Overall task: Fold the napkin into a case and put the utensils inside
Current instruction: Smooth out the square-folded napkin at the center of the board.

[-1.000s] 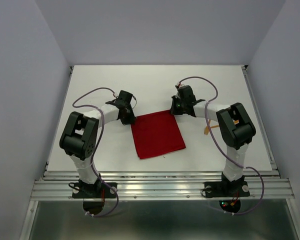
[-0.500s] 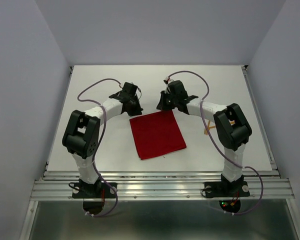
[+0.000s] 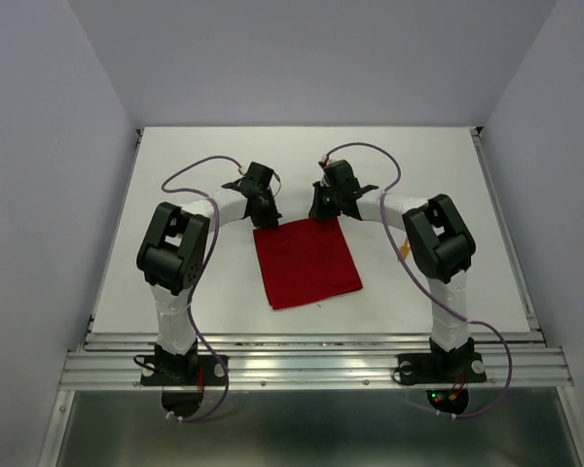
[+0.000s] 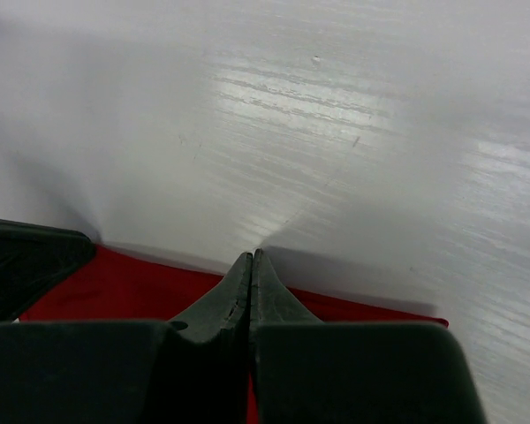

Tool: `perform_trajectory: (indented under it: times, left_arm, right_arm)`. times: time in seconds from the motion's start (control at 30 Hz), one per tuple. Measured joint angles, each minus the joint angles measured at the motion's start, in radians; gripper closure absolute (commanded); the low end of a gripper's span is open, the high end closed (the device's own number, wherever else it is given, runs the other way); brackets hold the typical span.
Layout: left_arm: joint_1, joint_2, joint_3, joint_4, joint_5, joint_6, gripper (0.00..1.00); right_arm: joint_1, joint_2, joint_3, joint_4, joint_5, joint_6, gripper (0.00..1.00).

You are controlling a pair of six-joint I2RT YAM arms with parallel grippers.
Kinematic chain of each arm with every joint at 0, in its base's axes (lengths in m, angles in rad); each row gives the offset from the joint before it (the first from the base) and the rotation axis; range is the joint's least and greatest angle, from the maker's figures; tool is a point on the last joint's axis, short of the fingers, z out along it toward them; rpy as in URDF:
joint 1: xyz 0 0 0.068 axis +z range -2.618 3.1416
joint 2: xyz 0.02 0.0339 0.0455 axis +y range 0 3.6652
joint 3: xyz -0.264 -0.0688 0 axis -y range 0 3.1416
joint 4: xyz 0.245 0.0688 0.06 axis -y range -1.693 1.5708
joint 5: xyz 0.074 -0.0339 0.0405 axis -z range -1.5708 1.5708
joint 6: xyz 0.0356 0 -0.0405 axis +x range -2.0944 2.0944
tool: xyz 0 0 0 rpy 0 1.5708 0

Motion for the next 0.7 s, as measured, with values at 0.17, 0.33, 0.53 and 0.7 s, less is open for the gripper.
perform_trajectory:
  times: [0.17, 0.33, 0.53, 0.7]
  left_arm:
    - [0.0, -0.01, 0.005, -0.026, -0.028, 0.012, 1.0]
    - [0.0, -0.106, -0.01, -0.052, -0.055, 0.017, 1.0]
    - [0.0, -0.196, -0.063, -0.043, -0.099, 0.016, 1.0]
    - [0.0, -0.151, -0.108, -0.05, -0.12, 0.017, 1.0]
  right_arm:
    - [0.0, -0.087, -0.032, -0.024, 0.033, -0.01, 0.99]
    - [0.0, -0.22, -0.103, -0.014, 0.057, -0.018, 0.99]
    - [0.0, -0.234, -0.172, -0.012, 0.092, -0.024, 0.99]
    - [0.0, -0.169, -0.179, -0.018, 0.146, -0.04, 0.99]
